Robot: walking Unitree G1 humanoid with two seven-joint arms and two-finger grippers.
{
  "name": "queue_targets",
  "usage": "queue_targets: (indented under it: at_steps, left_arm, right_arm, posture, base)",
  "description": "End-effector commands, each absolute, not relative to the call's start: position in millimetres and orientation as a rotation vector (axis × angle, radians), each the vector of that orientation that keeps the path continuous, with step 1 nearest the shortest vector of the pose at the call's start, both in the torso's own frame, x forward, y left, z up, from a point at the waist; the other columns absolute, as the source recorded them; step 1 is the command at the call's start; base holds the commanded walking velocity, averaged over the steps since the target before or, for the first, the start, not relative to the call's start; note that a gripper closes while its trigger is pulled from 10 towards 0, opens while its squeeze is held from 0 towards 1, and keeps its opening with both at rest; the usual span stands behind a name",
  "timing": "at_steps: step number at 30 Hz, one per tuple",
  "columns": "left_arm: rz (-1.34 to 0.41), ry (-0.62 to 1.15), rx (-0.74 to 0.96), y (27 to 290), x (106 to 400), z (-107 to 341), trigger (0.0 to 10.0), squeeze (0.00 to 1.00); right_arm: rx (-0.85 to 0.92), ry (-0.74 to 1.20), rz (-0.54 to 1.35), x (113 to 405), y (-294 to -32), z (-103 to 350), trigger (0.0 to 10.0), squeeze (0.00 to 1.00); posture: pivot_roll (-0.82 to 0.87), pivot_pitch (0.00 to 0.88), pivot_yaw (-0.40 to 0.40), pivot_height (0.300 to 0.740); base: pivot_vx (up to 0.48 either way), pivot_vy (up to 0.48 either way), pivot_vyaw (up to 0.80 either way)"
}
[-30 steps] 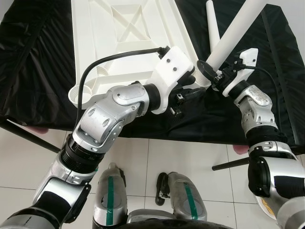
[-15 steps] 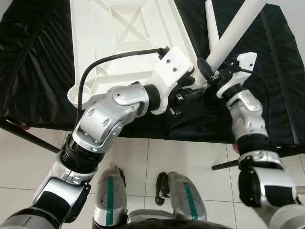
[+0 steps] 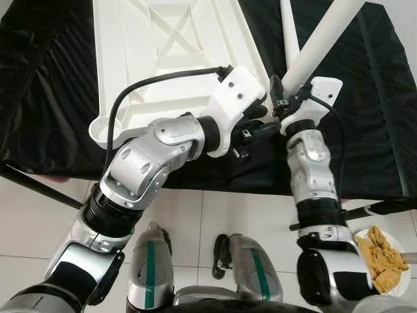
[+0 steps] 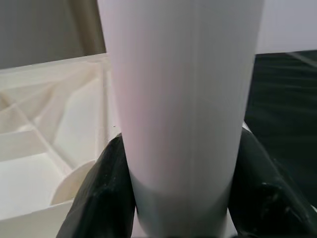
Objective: Building children table
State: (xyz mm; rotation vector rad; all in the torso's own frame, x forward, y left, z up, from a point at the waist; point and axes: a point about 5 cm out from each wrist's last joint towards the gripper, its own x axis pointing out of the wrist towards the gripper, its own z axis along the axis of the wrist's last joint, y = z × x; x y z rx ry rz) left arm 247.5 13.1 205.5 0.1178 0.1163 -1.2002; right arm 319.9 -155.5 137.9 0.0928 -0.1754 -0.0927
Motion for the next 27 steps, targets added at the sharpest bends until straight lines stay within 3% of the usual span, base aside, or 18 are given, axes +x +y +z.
queue_targets:
  at_steps: [1, 21, 22, 27]
  left_arm:
    - [-1.221, 0.117, 0.121, 11, 244, 206, 10.0, 0.00]
    - [-1.212, 0.114, 0.116, 10, 245, 207, 10.0, 0.00]
    - [-1.213, 0.113, 0.116, 10, 245, 207, 10.0, 0.00]
    - [-1.212, 0.112, 0.115, 9, 246, 207, 10.0, 0.00]
  right_arm:
    - [0.069, -0.140, -0.218, 314, -162, 132, 10.0, 0.00]
    - [0.070, -0.145, -0.265, 312, -164, 141, 10.0, 0.00]
    - [0.080, -0.154, -0.251, 312, -165, 142, 10.0, 1.00]
    - [0.096, -0.174, -0.215, 311, -165, 145, 10.0, 1.00]
  posture:
    - [0.05, 0.005, -0.063, 0.740]
    - [0.04, 0.013, -0.068, 0.740]
    - [0.04, 0.015, -0.067, 0.740]
    - [0.04, 0.017, -0.067, 0.740]
  base:
    - [0.000, 0.000, 0.00]
    - [0.000, 0.000, 0.00]
    - [0.000, 0.000, 0.00]
    - [0.000, 0.000, 0.00]
